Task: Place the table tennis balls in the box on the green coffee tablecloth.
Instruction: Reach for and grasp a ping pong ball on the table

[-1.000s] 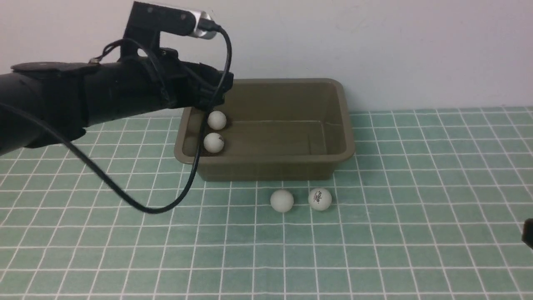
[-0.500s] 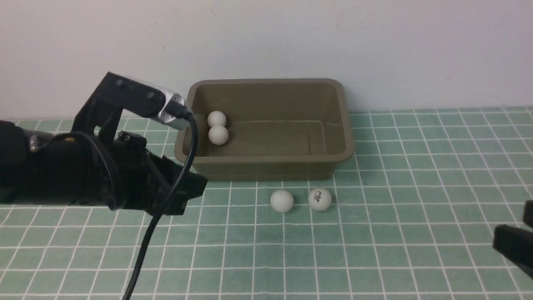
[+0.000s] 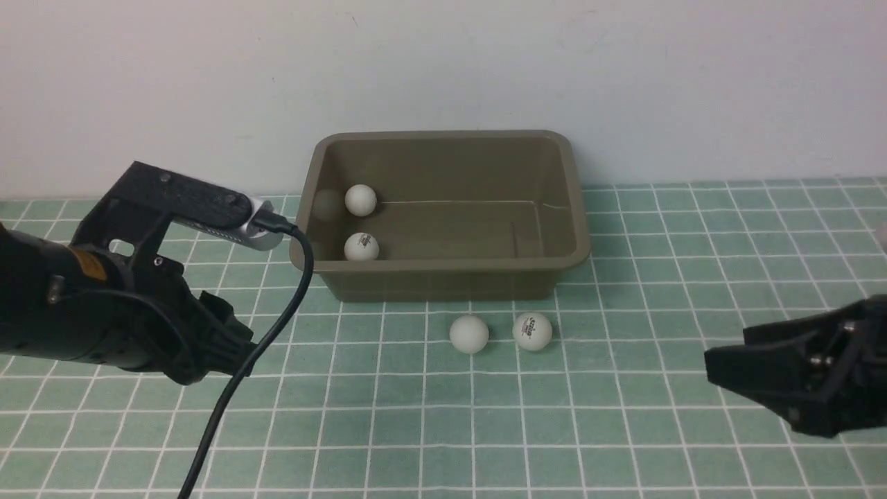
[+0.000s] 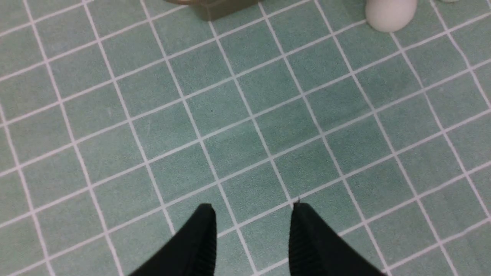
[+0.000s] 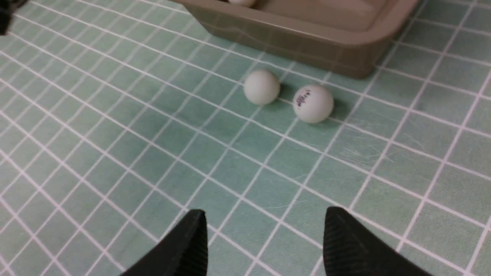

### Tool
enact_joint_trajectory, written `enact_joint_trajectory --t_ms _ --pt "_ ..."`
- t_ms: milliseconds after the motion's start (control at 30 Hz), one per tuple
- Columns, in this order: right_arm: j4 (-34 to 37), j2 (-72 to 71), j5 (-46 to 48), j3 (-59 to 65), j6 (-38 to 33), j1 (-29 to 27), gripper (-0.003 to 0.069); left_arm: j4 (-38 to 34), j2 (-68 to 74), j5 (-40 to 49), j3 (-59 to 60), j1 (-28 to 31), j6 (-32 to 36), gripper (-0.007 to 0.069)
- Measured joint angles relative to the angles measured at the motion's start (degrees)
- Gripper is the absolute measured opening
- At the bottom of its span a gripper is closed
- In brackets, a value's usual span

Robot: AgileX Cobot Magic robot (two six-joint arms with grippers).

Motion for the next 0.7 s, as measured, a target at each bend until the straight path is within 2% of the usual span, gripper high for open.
enact_joint_trajectory --t_ms 200,267,300,367,467,700 --pt "0.7 9.6 -1.2 -5.4 -1.7 2.7 0.0404 -2.9 0.0 -0.2 0.0 0.0 2.0 0.0247" --pt "1.0 16.1 -1.8 -10.3 -2.7 6.8 0.0407 -4.5 0.0 -0.6 0.0 0.0 3.0 0.0247" --pt "1.0 16.1 -1.8 -10.3 -2.7 6.8 0.0407 -4.8 0.0 -0.6 0.0 0.0 3.0 0.0247" --pt "1.4 23.0 -3.2 -15.6 -2.8 11.7 0.0408 -6.2 0.0 -1.3 0.0 0.0 3.4 0.0247" --pt "1.4 28.3 -4.9 -19.1 -2.8 14.8 0.0408 -6.7 0.0 -1.4 0.0 0.0 3.8 0.0247" --pt "1.1 37.3 -15.2 -22.3 -2.6 18.9 0.0412 -6.9 0.0 -1.4 0.0 0.0 3.8 0.0247"
